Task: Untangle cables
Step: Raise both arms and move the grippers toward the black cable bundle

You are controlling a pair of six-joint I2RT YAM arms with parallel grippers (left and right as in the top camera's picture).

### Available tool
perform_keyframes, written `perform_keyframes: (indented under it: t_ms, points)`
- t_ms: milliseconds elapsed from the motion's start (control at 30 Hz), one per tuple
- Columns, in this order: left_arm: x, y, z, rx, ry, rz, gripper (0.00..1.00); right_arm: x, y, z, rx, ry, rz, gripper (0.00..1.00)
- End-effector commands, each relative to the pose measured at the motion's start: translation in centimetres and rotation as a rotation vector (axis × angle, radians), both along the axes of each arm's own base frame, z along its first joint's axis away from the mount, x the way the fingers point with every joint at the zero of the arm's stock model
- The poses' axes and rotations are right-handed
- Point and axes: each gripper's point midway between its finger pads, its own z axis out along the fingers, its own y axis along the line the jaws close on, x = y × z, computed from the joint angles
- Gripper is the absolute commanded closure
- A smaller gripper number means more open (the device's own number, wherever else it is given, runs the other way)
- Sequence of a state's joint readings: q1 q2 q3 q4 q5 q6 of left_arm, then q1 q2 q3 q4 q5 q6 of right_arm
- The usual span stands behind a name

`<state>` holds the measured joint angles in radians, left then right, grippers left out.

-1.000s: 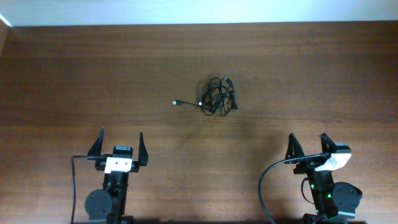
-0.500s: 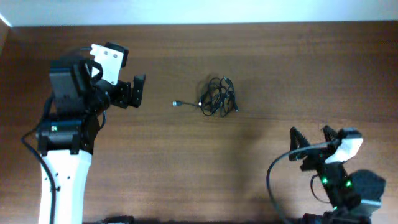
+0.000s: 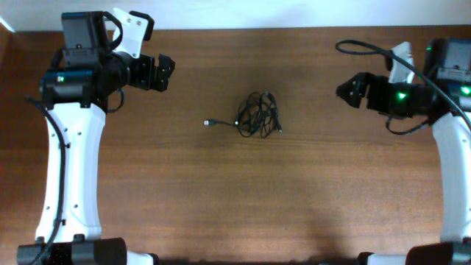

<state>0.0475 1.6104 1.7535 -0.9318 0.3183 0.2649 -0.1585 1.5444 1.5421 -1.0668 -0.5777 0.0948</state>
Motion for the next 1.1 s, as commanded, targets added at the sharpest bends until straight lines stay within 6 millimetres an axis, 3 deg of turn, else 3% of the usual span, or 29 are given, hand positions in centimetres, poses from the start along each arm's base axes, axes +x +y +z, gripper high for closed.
perform_keyframes:
  t_ms: [0, 33, 67, 100, 133, 167, 200, 233, 300, 333, 400, 467, 567, 600, 667, 700, 733, 800, 867, 900, 967, 1000, 1067]
  points:
    - [1.1, -1.1, -2.0, -0.064, 0.062, -0.037, 0.01, 1.0, 5.4, -2.4, 0.031, 0.049, 0.159, 0.14]
    - [1.4, -1.4, -3.7, -0.074, 0.114, -0.033, 0.03, 1.2, 7.0, -3.4, 0.012, 0.068, 0.184, 0.15]
    - [1.9, -2.4, -6.1, -0.105, 0.197, 0.011, 0.17, 1.5, 8.8, -4.9, -0.028, 0.119, 0.152, 0.17]
    - [2.2, -3.5, -7.7, -0.109, 0.252, 0.069, 0.23, 1.7, 9.4, -5.1, -0.046, 0.129, 0.122, 0.22]
    - [2.4, -5.0, -8.8, -0.125, 0.287, 0.088, 0.23, 2.0, 8.9, -5.5, -0.067, 0.158, 0.037, 0.32]
    - [2.8, -8.1, -10.4, -0.157, 0.326, 0.075, 0.21, 2.2, 8.4, -5.6, -0.075, 0.166, -0.003, 0.40]
    - [3.2, -11.8, -11.6, -0.152, 0.325, 0.009, 0.25, 2.3, 8.3, -5.6, -0.083, 0.162, -0.008, 0.41]
    - [3.2, -17.5, -13.4, -0.163, 0.324, -0.072, 0.36, 2.2, 7.7, -5.9, -0.112, 0.172, -0.024, 0.41]
    - [2.1, -24.9, -16.8, -0.202, 0.362, -0.174, 0.62, 2.0, 5.7, -6.4, -0.148, 0.203, -0.074, 0.40]
    - [1.1, -26.9, -17.9, -0.191, 0.382, -0.216, 0.67, 1.7, 3.7, -6.8, -0.159, 0.235, -0.116, 0.40]
    - [-1.0, -29.9, -17.7, -0.270, 0.414, -0.399, 0.66, 0.9, -0.2, -7.3, -0.176, 0.280, -0.163, 0.40]
    - [-0.7, -29.5, -18.5, -0.243, 0.418, -0.374, 0.71, 0.6, -1.6, -7.4, -0.173, 0.299, -0.192, 0.40]
    - [-0.6, -28.8, -22.1, -0.184, 0.475, -0.330, 0.79, 0.5, -1.6, -7.4, -0.174, 0.301, -0.191, 0.40]
    - [-0.6, -28.8, -22.0, -0.184, 0.473, -0.329, 0.80, 0.5, -1.6, -7.4, -0.174, 0.301, -0.192, 0.40]
    - [-0.1, -28.9, -18.3, -0.180, 0.458, -0.326, 0.50, 0.5, -1.6, -7.4, -0.177, 0.301, -0.193, 0.34]
    - [0.4, -28.0, -17.5, -0.134, 0.446, -0.286, 0.41, 0.5, -1.6, -7.4, -0.177, 0.301, -0.193, 0.34]
    - [0.5, -26.4, -18.2, -0.055, 0.453, -0.226, 0.36, 0.5, -1.6, -7.4, -0.182, 0.296, -0.180, 0.33]
    - [0.1, -25.4, -19.2, -0.003, 0.485, -0.196, 0.36, 0.5, -1.6, -7.4, -0.183, 0.295, -0.179, 0.33]
    - [-0.4, -25.5, -21.6, 0.047, 0.519, -0.239, 0.35, 0.5, -1.6, -7.5, -0.184, 0.297, -0.176, 0.33]
    - [-0.7, -26.0, -22.7, 0.033, 0.548, -0.253, 0.45, 0.4, -1.6, -7.5, -0.184, 0.299, -0.177, 0.33]
    - [-0.8, -26.4, -23.1, 0.013, 0.560, -0.267, 0.86, 0.4, -1.6, -7.5, -0.184, 0.299, -0.176, 0.33]
    - [-0.5, -26.5, -22.8, 0.007, 0.548, -0.268, 0.97, 0.4, -1.6, -7.5, -0.184, 0.299, -0.176, 0.33]
    - [0.8, -27.2, -18.9, -0.037, 0.495, -0.281, 1.00, 0.4, -1.6, -7.5, -0.184, 0.299, -0.176, 0.33]
